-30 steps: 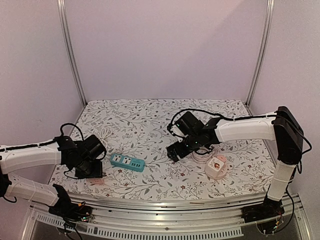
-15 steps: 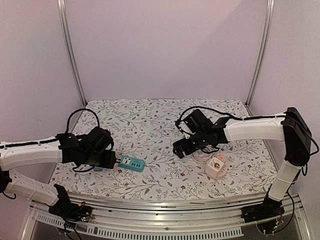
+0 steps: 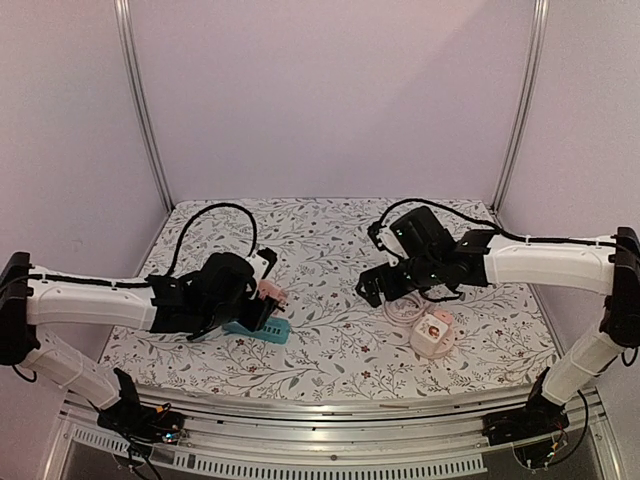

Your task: Insert the plug

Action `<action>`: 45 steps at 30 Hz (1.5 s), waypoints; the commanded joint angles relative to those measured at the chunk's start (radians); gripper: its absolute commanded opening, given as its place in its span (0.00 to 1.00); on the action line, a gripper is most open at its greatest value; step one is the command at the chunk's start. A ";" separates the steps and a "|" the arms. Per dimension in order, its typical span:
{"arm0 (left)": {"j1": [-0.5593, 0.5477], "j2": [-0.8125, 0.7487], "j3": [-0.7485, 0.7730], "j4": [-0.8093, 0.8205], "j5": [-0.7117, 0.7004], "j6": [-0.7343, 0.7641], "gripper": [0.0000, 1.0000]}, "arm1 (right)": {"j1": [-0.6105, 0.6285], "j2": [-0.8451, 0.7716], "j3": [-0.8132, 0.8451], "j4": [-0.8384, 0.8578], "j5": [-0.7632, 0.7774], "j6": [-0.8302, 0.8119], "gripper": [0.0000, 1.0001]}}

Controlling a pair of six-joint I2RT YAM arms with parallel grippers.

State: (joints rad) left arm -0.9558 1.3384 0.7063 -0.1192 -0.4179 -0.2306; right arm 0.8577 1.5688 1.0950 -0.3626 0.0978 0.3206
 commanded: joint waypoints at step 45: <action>-0.033 0.203 -0.107 0.571 0.665 1.073 0.00 | -0.021 0.045 0.246 -0.408 -0.668 0.027 0.99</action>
State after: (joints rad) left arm -0.9752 1.5322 0.6067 0.4053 0.1688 0.7635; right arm 0.8429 1.5639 1.3064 -0.7212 -0.5270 0.3389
